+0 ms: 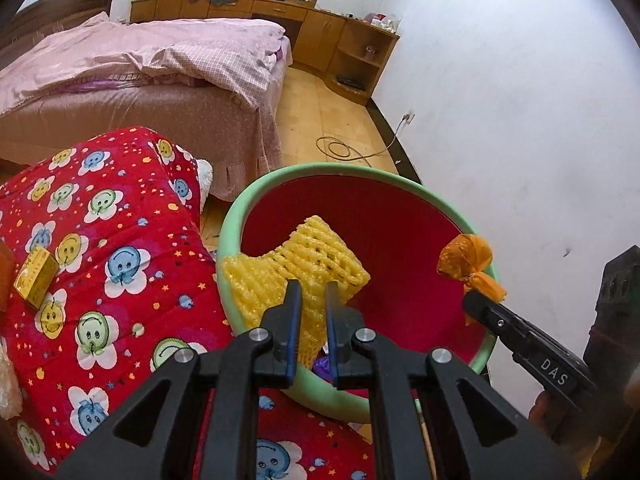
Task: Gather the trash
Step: 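Carry the foam net and orange wrapper over the red bucket and release both, then move both tools back over the bedspread toward the orange mesh bag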
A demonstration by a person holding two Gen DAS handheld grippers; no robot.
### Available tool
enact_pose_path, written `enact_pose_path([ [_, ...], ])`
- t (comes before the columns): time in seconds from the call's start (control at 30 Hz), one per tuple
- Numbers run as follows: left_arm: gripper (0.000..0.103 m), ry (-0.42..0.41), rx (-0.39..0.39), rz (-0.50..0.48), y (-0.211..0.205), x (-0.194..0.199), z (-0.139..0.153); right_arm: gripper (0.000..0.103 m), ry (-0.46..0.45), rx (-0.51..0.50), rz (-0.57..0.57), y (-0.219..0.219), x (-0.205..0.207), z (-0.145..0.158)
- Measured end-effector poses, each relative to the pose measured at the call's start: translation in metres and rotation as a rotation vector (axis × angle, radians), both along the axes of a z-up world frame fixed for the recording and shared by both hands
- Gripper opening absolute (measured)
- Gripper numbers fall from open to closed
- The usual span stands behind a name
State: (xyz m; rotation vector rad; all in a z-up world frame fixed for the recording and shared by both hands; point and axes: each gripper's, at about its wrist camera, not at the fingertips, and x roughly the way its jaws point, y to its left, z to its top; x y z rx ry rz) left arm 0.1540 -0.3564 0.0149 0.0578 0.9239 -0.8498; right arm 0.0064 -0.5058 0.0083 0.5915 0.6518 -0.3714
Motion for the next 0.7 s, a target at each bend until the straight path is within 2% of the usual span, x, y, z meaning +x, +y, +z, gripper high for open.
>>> enact_pose_path([
  [0.1,0.021,0.016,-0.010,-0.009,0.000,0.002,0.001,0.017,-0.006,0.006,0.006,0.000,0.001,0.001],
  [0.17,0.030,0.027,-0.027,-0.013,0.000,0.001,0.003,0.024,-0.013,0.011,0.011,-0.001,0.000,0.002],
  [0.27,0.039,0.020,-0.037,-0.019,0.002,-0.004,0.008,0.037,-0.027,0.012,0.016,0.003,-0.002,0.004],
  [0.4,0.043,-0.003,-0.050,-0.034,0.005,-0.013,0.018,0.039,-0.039,0.011,0.019,0.007,-0.007,0.009],
  [0.7,0.044,-0.041,-0.070,-0.053,0.016,-0.032,0.042,0.040,-0.078,0.003,0.005,0.017,-0.028,0.027],
])
